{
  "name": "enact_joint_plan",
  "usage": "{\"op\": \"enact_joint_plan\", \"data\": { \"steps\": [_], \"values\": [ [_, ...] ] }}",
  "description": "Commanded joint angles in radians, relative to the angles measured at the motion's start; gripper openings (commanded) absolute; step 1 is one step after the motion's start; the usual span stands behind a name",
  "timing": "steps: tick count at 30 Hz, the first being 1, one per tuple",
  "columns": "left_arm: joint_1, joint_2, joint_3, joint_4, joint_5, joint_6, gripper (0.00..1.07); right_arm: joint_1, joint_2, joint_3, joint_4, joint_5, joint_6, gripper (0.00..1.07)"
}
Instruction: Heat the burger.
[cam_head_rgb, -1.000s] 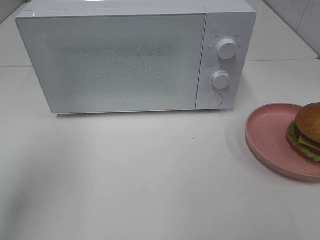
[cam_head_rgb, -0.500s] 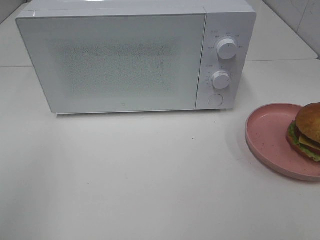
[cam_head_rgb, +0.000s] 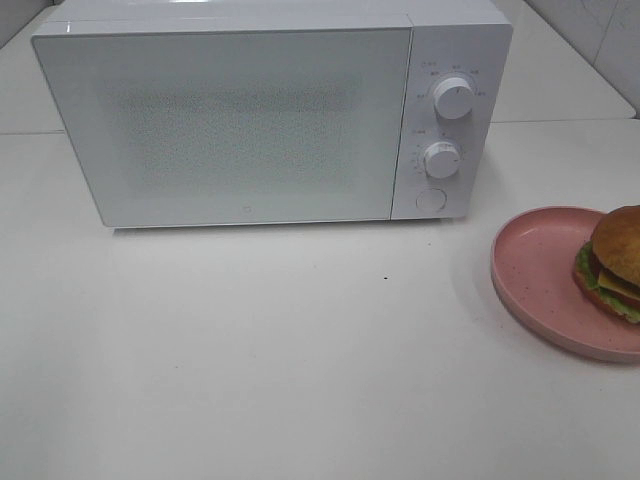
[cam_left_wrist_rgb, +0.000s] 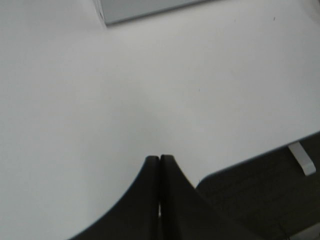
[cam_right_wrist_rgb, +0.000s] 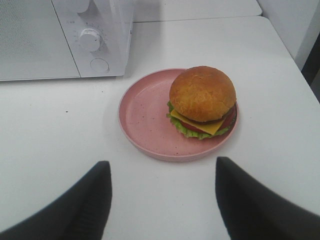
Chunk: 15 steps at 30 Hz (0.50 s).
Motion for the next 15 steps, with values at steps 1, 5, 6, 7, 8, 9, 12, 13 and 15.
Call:
{"op": "enact_joint_plan", "data": {
  "steps": [1, 5, 6, 7, 8, 9, 12, 13, 15],
  "values": [
    [0.002, -0.039, 0.009, -0.011, -0.059, -0.005, 0.0, 0.001, -0.027, 0.003, -0.005, -0.014, 0.006, 0.58],
    [0.002, -0.057, 0.045, -0.004, -0.113, 0.0, 0.0, 0.001, -0.026, 0.003, -0.004, -0.014, 0.006, 0.58],
    [0.002, -0.057, 0.045, -0.004, -0.113, 0.0, 0.0, 0.001, -0.026, 0.003, -0.004, -0.014, 0.006, 0.58],
    [0.002, -0.057, 0.045, -0.004, -0.113, 0.0, 0.0, 0.001, -0.026, 0.003, -0.004, -0.014, 0.006, 0.58],
    [0.002, -0.057, 0.045, -0.004, -0.113, -0.002, 0.0, 0.001, -0.026, 0.003, -0.004, -0.014, 0.006, 0.58],
    [0.002, -0.057, 0.045, -0.004, -0.113, -0.002, 0.0, 0.001, -0.026, 0.003, -0.004, -0.014, 0.006, 0.58],
    [0.002, -0.057, 0.045, -0.004, -0.113, -0.002, 0.0, 0.001, -0.026, 0.003, -0.004, -0.014, 0.006, 0.58],
    [0.002, -0.057, 0.045, -0.004, -0.113, -0.001, 0.0, 0.001, -0.026, 0.003, -0.004, -0.014, 0.006, 0.58],
    [0.002, -0.057, 0.045, -0.004, -0.113, -0.001, 0.0, 0.001, -0.026, 0.003, -0.004, -0.014, 0.006, 0.58]
  ]
}}
